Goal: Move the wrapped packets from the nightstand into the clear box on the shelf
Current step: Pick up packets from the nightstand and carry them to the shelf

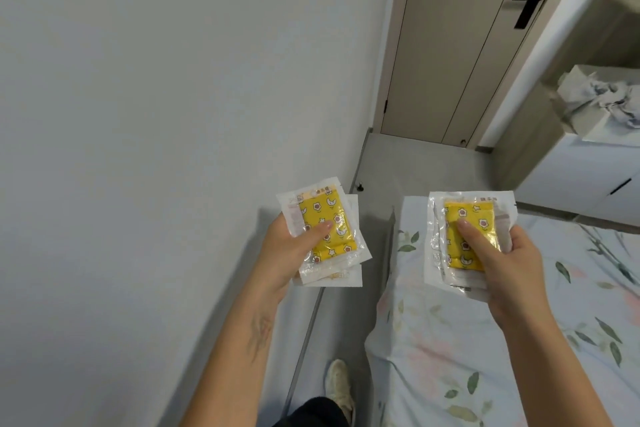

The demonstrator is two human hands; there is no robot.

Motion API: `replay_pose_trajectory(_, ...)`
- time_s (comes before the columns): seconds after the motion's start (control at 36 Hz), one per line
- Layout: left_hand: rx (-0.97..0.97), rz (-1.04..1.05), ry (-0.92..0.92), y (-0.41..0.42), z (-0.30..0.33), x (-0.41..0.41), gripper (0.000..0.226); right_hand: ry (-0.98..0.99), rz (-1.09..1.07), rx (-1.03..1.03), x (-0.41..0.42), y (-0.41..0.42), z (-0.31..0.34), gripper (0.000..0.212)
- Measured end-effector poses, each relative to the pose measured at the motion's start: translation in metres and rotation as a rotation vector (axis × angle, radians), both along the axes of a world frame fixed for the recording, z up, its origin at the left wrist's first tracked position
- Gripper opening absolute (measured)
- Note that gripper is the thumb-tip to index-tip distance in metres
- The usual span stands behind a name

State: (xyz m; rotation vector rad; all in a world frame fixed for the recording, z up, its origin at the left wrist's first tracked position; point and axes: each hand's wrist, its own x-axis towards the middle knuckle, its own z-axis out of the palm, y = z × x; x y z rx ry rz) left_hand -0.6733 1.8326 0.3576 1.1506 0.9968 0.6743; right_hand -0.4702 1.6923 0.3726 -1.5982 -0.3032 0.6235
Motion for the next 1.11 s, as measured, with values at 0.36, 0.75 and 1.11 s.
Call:
replay_pose_trajectory(0.36,0.012,-0.058,0.015,0.097,0.019,0.097,0.016,0.016,-0.032,0.014,0.079,0.089,0.012,0.015)
replay_pose_trajectory(0.75,-0.04,-0.091,0.033,0.173,0.002,0.164,0.017,0.057,-0.055,-0.08,0.149,0.167,-0.007,0.031)
replay_pose_trajectory(1.11,0.02,-0.13,0.036,0.346,0.002,0.326,0.021,0.071,-0.094,0.028,0.312,0.336,-0.018,0.02)
